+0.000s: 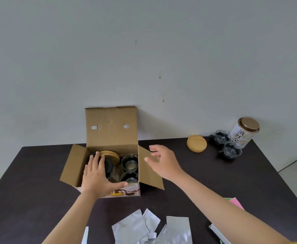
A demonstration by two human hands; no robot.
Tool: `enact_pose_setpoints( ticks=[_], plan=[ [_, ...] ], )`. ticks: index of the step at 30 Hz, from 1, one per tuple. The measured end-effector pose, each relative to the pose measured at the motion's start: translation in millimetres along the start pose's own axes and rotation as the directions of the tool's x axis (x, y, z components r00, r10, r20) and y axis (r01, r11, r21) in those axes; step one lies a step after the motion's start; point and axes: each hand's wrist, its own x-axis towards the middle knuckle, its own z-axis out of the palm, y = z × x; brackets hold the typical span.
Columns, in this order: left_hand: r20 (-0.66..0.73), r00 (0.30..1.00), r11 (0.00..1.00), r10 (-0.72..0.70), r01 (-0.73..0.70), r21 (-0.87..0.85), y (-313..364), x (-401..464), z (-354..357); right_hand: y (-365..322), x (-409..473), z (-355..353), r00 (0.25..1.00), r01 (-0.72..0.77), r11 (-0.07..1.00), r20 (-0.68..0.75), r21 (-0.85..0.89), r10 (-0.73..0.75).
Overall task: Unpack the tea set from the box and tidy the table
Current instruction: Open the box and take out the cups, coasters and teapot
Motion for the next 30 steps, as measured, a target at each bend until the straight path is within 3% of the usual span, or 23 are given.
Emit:
enact_pose_setpoints(
  ticks=[3, 5, 8, 14, 17, 20, 30],
  plan=[
    [0.010, 1.000, 1.000, -0.002, 0.002, 0.001, -1, 0, -1, -29, 10, 32, 0.998, 0.021, 0.997, 0.064, -0.074, -0.016],
    [0.012, 1.000, 1.000, 0.000, 0.000, 0.008, -3, 2, 0, -46, 19, 47, 0.991, 0.045, 0.976, 0.130, -0.214, -0.018],
    [0.014, 1.000, 1.000, 0.006, -0.006, 0.006, -3, 2, 3, -63, 36, 67, 0.969, 0.060, 0.877, 0.238, -0.476, 0.063],
    [0.011, 1.000, 1.000, 0.020, -0.020, 0.002, -4, 1, 3, -60, 73, 107, 0.929, 0.092, 0.685, 0.309, -0.722, 0.201],
    [0.018, 1.000, 1.000, 0.020, -0.020, 0.008, -5, 2, 3, -55, 84, 116, 0.919, 0.077, 0.646, 0.305, -0.760, 0.250],
    [0.021, 1.000, 1.000, 0.022, -0.022, 0.015, -6, 3, 3, -48, 88, 120, 0.916, 0.030, 0.671, 0.290, -0.741, 0.279],
    [0.007, 1.000, 1.000, 0.028, -0.028, -0.015, -6, 3, 3, -42, 92, 121, 0.952, 0.037, 0.674, 0.231, -0.738, 0.201]
  ],
)
